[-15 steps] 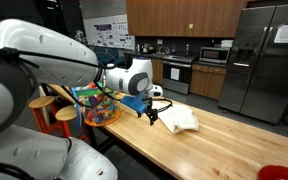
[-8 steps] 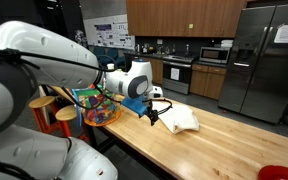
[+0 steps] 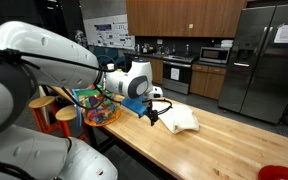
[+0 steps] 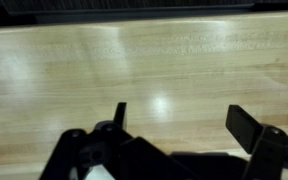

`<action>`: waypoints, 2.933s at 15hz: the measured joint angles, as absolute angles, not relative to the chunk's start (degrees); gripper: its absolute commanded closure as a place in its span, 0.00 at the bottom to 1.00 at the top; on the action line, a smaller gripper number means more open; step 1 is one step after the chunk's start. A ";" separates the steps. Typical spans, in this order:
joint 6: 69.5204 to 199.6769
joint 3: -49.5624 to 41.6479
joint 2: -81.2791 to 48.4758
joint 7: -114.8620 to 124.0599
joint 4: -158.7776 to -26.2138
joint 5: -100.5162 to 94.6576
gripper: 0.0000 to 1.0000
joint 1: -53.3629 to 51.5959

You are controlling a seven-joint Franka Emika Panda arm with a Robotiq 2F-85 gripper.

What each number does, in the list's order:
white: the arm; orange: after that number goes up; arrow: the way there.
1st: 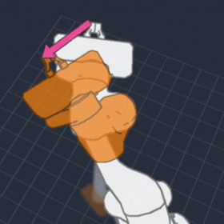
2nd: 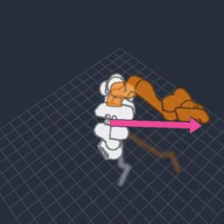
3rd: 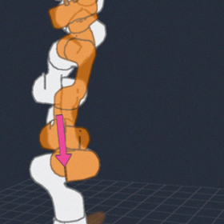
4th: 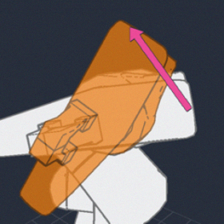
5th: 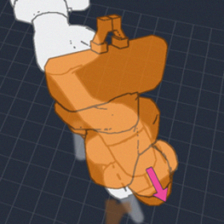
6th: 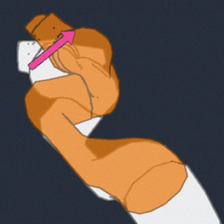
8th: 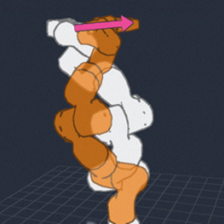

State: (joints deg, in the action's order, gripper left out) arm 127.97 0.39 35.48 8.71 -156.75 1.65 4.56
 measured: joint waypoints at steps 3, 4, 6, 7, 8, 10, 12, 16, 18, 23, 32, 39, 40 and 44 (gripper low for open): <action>127.98 0.39 35.48 8.70 -156.76 1.65 0.00 4.56; 127.98 0.39 35.48 8.70 -156.76 1.65 0.00 4.56; 127.98 0.39 35.48 8.70 -156.76 1.65 0.00 4.56; 127.99 0.39 35.48 8.70 -156.76 1.65 0.00 4.56; 127.96 0.40 35.48 8.71 -156.76 1.65 0.00 4.56; 127.91 0.40 35.48 8.76 -156.78 1.65 0.00 4.56; 127.86 0.40 35.48 8.81 -156.82 1.65 0.00 4.56; 127.84 0.40 35.47 9.24 -156.87 1.66 0.00 4.56; 127.80 0.40 35.47 9.61 -156.91 1.68 0.00 4.56; 127.61 0.40 35.47 9.92 -156.98 2.63 0.00 4.56; 127.60 0.40 35.47 11.50 -157.28 6.40 0.00 4.56; 127.61 0.40 35.47 14.08 -157.76 8.78 0.00 4.56; 127.61 0.40 35.47 14.31 -157.81 9.05 0.00 4.56; 127.61 0.40 35.47 15.33 -158.07 10.22 0.00 4.56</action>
State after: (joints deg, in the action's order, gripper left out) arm 127.61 0.40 35.47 15.33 -158.07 10.22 4.56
